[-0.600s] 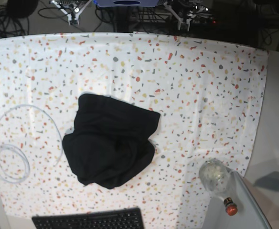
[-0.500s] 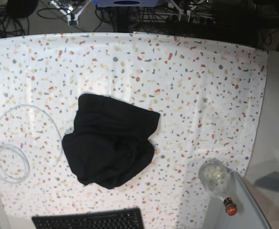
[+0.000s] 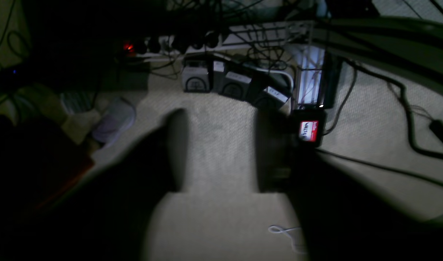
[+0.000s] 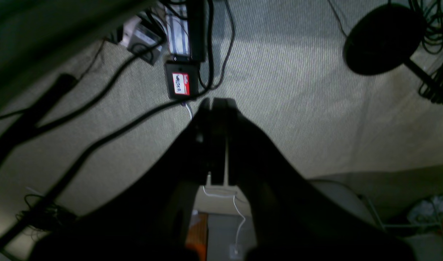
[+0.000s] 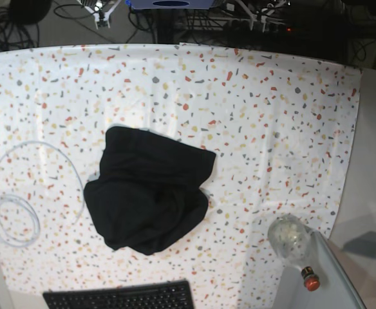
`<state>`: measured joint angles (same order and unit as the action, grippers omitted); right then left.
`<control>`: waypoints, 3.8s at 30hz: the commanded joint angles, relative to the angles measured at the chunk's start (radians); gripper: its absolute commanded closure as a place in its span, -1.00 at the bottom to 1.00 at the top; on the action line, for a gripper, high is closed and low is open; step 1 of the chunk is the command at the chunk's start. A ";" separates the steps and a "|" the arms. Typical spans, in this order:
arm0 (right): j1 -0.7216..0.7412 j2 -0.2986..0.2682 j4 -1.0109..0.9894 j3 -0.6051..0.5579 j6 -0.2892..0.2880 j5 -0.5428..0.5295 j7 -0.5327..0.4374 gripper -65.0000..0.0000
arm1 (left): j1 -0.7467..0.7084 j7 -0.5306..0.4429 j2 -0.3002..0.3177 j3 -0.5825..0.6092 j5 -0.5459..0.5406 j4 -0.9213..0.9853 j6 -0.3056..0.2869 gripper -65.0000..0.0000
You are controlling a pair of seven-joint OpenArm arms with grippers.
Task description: Layout the t-shirt on the table in an organized manner, then fold the t-shirt properly
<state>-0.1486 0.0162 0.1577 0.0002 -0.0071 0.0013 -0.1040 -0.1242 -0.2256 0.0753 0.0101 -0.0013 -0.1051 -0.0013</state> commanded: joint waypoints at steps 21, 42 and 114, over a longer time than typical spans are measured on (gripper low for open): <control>-0.004 -0.006 0.004 -0.002 0.003 0.003 0.000 1.00 | -0.015 -0.013 0.005 0.001 0.008 -0.005 0.001 1.00; -0.558 -0.025 0.842 0.113 0.005 -0.002 0.154 1.00 | -0.550 -0.011 0.157 -0.011 -0.058 -0.666 -0.001 1.00; -0.200 -0.045 1.505 0.217 -0.388 0.003 0.651 -0.11 | 0.393 0.860 0.083 0.365 -0.668 -1.300 -0.101 1.00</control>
<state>-0.3500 -0.0235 1.6432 0.2161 -0.3874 0.0082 0.5648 0.2497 0.6590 0.1619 0.3779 -0.6640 -1.3949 -0.0971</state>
